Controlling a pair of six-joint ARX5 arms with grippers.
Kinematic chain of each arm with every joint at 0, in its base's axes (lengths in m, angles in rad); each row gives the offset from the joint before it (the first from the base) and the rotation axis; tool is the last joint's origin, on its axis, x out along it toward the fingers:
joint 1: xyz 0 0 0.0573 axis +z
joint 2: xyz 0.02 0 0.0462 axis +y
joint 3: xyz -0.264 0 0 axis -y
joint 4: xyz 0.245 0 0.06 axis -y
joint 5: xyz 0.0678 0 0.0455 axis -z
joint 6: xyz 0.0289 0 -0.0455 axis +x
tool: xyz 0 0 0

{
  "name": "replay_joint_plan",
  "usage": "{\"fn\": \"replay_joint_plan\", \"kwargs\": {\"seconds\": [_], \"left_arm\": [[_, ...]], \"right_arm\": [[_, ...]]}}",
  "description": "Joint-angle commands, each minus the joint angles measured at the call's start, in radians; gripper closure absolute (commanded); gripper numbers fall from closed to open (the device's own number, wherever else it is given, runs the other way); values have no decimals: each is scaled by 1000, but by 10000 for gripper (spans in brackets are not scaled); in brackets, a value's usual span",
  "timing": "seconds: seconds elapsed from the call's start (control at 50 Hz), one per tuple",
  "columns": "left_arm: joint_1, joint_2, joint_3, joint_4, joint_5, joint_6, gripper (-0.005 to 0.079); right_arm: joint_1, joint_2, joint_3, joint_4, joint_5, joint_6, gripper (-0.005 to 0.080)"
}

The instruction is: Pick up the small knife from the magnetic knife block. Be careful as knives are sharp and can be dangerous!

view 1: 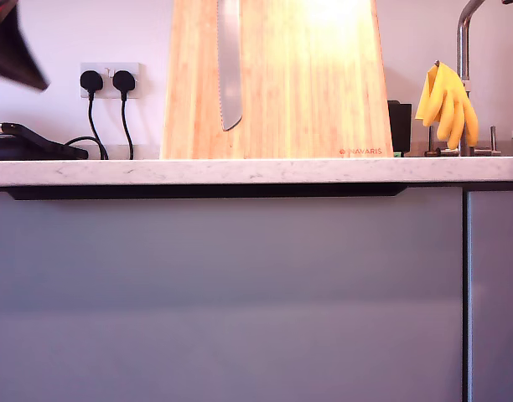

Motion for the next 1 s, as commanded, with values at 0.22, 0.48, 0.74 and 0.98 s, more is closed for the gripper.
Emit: {"fn": "replay_joint_plan", "kwargs": {"seconds": [0.22, 0.48, 0.74, 0.98], "left_arm": [[2, -134, -174, 177, -58, -35, 764], [1, -246, -282, 287, -147, -41, 764], [-3, -388, -407, 350, -248, -68, 764], [-23, -535, -505, 375, -332, -68, 764]], "right_arm": [[-119, -158, -131, 59, -35, -6, 765], [-138, -336, -273, 80, -124, -11, 765], [-138, -456, -339, 123, -86, -15, 765], [-138, -515, -342, 144, -68, -48, 765]]}}
